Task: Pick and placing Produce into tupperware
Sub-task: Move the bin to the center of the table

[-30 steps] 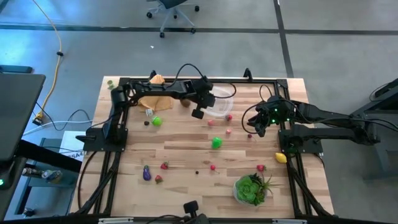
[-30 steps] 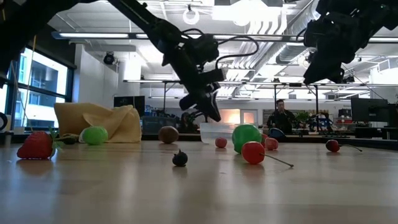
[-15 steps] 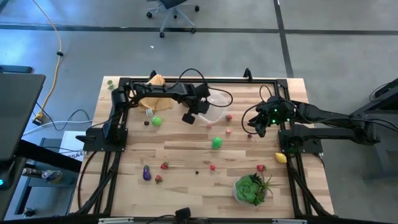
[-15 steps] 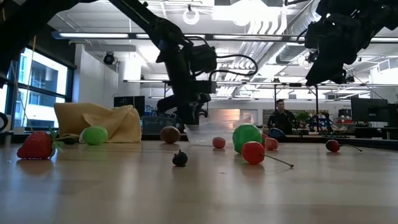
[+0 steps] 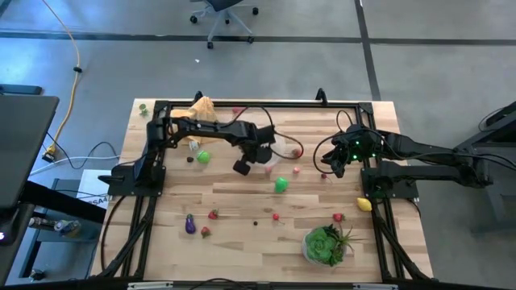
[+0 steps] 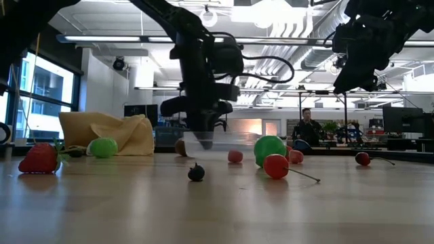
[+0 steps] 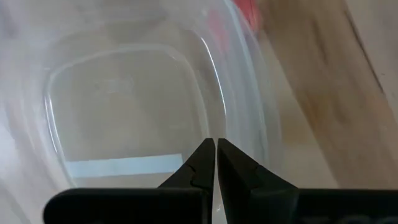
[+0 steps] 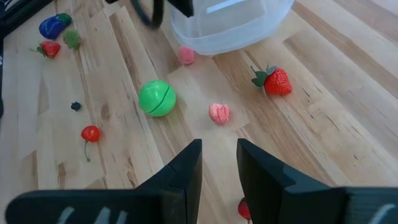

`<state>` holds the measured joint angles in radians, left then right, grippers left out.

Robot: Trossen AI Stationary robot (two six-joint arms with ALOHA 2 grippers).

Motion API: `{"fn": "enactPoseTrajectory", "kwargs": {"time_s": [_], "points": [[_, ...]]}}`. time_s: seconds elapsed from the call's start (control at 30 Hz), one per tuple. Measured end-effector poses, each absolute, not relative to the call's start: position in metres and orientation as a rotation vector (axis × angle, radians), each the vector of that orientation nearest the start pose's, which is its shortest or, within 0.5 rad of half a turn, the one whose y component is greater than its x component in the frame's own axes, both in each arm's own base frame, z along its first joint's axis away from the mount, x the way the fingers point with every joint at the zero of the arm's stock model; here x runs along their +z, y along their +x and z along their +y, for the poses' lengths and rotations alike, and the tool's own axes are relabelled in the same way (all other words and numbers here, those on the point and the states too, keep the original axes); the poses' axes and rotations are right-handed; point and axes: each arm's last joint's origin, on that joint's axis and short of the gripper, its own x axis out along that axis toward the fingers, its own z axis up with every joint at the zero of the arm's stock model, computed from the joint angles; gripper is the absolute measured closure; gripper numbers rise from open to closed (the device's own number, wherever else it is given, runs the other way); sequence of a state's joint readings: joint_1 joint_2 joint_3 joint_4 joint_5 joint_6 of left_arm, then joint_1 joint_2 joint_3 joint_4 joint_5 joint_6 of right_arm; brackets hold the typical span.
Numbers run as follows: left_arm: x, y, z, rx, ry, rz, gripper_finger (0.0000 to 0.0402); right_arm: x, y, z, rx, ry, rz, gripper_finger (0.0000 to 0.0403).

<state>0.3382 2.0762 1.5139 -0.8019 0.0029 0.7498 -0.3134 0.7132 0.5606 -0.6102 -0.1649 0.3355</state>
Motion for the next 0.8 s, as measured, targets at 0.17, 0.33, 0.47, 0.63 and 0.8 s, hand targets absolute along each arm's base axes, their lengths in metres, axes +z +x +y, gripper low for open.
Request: {"fn": "enactPoseTrajectory", "kwargs": {"time_s": [0.17,0.33,0.47,0.63,0.8], "points": [[0.159,0.385,0.114,-0.219,0.366,1.425,0.0392,0.232,0.136,-0.039,-0.264,0.505,0.714,0.0311],[0.159,0.389,0.09,-0.242,0.361,1.445,0.0392,0.232,0.136,-0.039,-0.263,0.505,0.714,0.0311],[0.158,0.391,0.069,-0.276,0.377,1.455,0.0392,0.232,0.136,-0.039,-0.263,0.505,0.714,0.0311],[0.158,0.394,0.044,-0.325,0.416,1.454,0.0392,0.232,0.136,-0.039,-0.262,0.506,0.715,0.0311],[0.158,0.396,0.025,-0.334,0.42,1.45,0.0392,0.232,0.136,-0.039,-0.261,0.51,0.714,0.0311]]}}
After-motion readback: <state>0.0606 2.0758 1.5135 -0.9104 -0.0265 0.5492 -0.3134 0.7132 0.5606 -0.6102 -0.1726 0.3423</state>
